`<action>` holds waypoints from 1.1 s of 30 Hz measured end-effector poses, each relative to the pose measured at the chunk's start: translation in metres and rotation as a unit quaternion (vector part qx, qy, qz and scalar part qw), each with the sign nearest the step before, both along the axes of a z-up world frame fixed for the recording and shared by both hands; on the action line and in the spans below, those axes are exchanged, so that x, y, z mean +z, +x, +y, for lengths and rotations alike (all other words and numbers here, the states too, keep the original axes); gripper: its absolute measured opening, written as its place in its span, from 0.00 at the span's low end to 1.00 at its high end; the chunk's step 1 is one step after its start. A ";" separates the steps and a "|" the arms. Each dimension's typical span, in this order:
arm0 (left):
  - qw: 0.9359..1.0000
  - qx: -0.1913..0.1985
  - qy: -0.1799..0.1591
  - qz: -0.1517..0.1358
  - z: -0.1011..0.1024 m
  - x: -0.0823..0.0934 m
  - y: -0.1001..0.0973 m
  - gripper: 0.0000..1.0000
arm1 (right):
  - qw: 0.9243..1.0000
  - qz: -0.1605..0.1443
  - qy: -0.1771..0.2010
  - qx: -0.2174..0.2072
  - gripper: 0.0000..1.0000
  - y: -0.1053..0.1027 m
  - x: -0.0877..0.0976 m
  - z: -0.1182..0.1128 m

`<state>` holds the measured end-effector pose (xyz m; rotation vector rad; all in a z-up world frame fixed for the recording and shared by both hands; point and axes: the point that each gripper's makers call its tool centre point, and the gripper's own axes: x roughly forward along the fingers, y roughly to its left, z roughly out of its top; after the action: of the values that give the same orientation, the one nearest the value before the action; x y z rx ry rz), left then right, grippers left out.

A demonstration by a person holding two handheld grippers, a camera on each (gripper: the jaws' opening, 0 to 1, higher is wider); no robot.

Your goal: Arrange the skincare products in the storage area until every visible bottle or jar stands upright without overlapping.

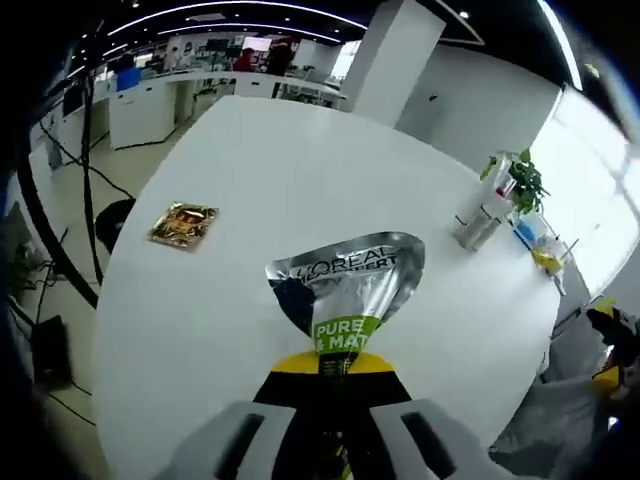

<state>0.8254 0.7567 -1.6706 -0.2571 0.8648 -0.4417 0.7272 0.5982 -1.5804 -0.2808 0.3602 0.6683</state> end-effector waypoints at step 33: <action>0.977 -0.134 -0.029 -0.164 -0.076 0.083 -0.123 0.04 | 0.977 0.078 0.192 0.052 0.51 -0.020 0.032 0.031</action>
<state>0.7023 0.6811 -1.5872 -0.1149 0.5629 -0.7401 0.7074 0.6291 -1.5488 0.1229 0.3593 0.8492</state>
